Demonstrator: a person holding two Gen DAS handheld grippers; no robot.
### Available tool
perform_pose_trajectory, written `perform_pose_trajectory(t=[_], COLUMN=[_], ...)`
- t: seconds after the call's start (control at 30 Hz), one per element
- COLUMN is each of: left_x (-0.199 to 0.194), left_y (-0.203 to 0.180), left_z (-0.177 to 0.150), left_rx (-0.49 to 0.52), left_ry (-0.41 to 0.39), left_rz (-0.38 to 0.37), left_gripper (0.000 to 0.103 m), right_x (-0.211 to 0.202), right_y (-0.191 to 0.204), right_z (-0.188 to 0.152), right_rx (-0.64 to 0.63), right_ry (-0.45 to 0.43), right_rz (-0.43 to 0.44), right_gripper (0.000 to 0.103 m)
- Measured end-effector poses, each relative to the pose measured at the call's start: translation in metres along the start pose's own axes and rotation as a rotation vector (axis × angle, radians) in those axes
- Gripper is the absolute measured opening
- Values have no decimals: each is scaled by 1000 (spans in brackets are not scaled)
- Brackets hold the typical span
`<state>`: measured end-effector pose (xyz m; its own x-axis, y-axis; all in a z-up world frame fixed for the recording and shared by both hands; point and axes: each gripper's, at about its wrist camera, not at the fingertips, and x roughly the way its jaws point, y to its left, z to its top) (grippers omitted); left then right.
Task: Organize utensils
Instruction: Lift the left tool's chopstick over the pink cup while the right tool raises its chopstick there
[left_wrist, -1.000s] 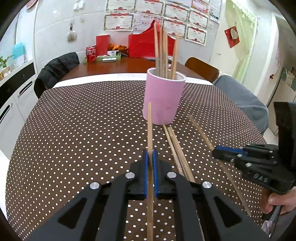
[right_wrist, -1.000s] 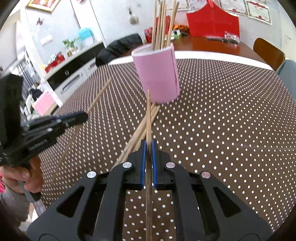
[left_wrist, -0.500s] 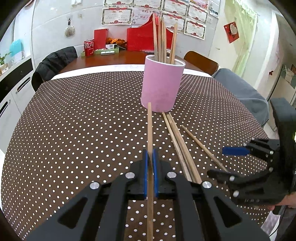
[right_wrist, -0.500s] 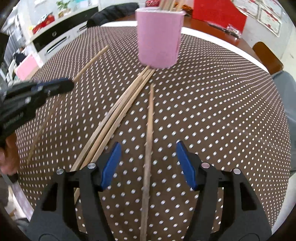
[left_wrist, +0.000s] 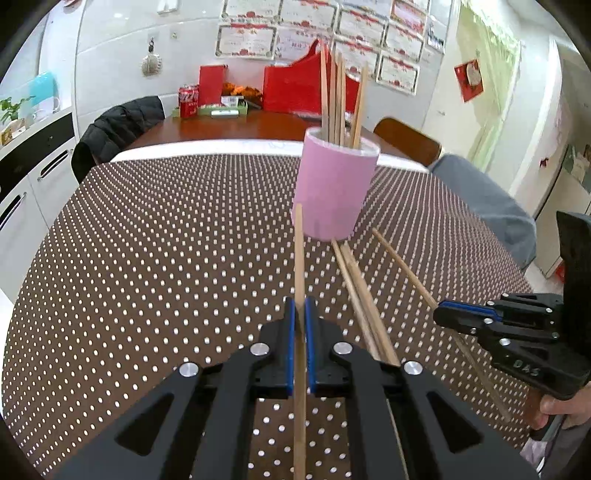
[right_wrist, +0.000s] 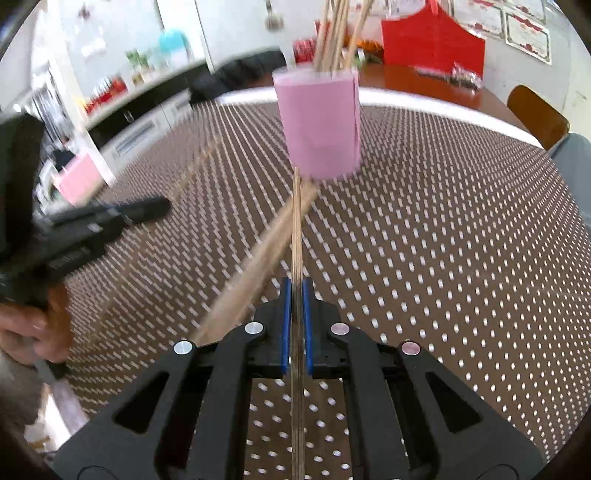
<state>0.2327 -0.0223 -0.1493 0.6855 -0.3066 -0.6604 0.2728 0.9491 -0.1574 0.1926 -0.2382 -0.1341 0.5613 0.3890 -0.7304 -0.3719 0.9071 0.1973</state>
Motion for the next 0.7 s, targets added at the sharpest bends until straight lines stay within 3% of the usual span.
perform_pose_trajectory(t=[0.2, 0.37, 0.7], left_x=[-24, -39, -20], left_y=[-1, -6, -10], left_z=[31, 70, 155], left_rx=[-17, 3, -6], left_ry=[-130, -265, -544], left_rz=[-22, -83, -228], left_gripper=[5, 5, 5], right_x=[-37, -62, -56], right_y=[-2, -5, -33], right_z=[27, 63, 157], right_rx=[43, 74, 138], right_ry=[-185, -360, -651], right_rz=[114, 163, 152], right_gripper=[6, 6, 6])
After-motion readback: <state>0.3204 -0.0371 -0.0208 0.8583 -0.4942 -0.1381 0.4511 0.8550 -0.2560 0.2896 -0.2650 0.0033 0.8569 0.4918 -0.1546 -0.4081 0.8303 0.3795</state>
